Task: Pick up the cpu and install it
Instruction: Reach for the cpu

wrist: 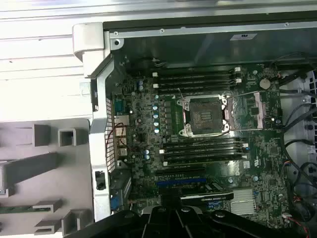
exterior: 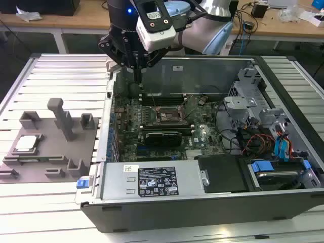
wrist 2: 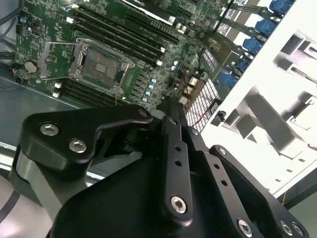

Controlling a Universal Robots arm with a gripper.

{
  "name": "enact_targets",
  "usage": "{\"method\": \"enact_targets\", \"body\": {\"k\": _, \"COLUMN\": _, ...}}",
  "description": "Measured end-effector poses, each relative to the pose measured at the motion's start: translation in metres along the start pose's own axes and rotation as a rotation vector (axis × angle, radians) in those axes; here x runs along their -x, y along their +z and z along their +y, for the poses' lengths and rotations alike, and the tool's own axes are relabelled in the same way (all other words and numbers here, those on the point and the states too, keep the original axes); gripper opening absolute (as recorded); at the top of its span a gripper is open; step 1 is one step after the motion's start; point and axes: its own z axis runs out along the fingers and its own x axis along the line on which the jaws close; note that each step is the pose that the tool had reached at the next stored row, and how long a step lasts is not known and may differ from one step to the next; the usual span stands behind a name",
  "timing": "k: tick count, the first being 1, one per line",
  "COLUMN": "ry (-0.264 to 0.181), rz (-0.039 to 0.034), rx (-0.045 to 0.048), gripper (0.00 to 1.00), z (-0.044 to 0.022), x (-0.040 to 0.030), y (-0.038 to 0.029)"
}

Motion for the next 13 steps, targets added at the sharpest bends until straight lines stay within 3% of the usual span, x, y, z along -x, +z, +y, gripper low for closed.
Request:
{"method": "enact_targets", "body": {"k": 7, "ry": 0.000, "rz": 0.0000, "rx": 0.0000, "gripper": 0.11, "z": 0.0000, "x": -0.0005, "y": 0.0000}}
{"method": "enact_targets", "body": {"k": 13, "ry": 0.000, "rz": 0.0000, "rx": 0.0000, "gripper": 0.11, "z": 0.0002, "x": -0.0107, "y": -0.0002}}
